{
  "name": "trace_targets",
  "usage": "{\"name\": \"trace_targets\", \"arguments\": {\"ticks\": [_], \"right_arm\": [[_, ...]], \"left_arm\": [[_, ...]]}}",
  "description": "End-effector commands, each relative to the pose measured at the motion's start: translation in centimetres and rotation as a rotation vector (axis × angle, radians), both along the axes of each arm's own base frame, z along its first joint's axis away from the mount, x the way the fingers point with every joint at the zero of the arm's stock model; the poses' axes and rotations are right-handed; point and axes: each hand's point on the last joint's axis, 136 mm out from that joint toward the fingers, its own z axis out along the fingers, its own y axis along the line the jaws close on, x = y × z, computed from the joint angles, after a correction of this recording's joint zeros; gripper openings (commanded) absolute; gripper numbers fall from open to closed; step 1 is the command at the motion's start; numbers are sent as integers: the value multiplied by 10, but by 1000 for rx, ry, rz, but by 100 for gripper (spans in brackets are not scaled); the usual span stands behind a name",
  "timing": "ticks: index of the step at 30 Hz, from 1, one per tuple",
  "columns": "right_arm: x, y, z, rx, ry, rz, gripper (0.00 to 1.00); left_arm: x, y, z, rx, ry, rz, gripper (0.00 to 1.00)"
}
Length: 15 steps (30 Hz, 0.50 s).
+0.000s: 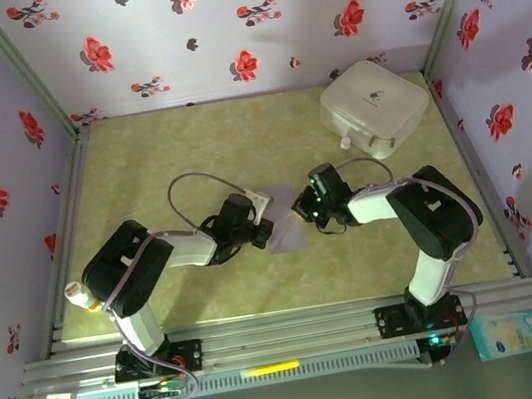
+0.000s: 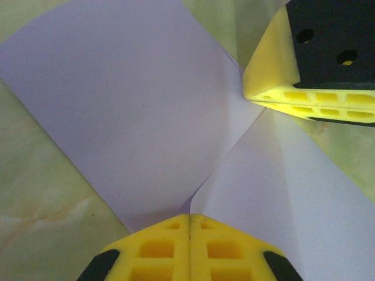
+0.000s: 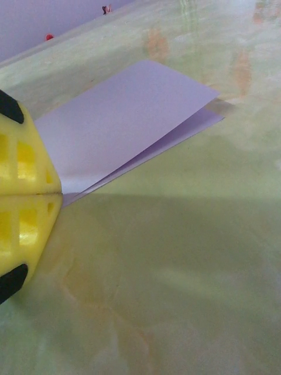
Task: Fold a paper plane with a square sheet of paper (pick it up from the middle)
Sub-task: Fold the triangle a second time at the center of the table.
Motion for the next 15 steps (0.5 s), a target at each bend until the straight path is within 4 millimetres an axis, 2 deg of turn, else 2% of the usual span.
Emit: {"name": "trace_targets", "arguments": {"ticks": [1,4,6,10,15], "right_arm": [[0,-6,9,-36,-42,22,0],[2,9,34,8,-90,101,0],[-1,14,39,20,-97,121,0],[-13,29,37,58,-84,172,0],[-20,40,22,98,-48,172,0]], "left_arm": [[-12,11,-19,73,60,-26,0],[-12,10,-20,74,61,-25,0],[-11,10,-19,72,63,-23,0],[-11,9,-19,70,63,-24,0],[-11,10,-18,71,60,-25,0]]}}
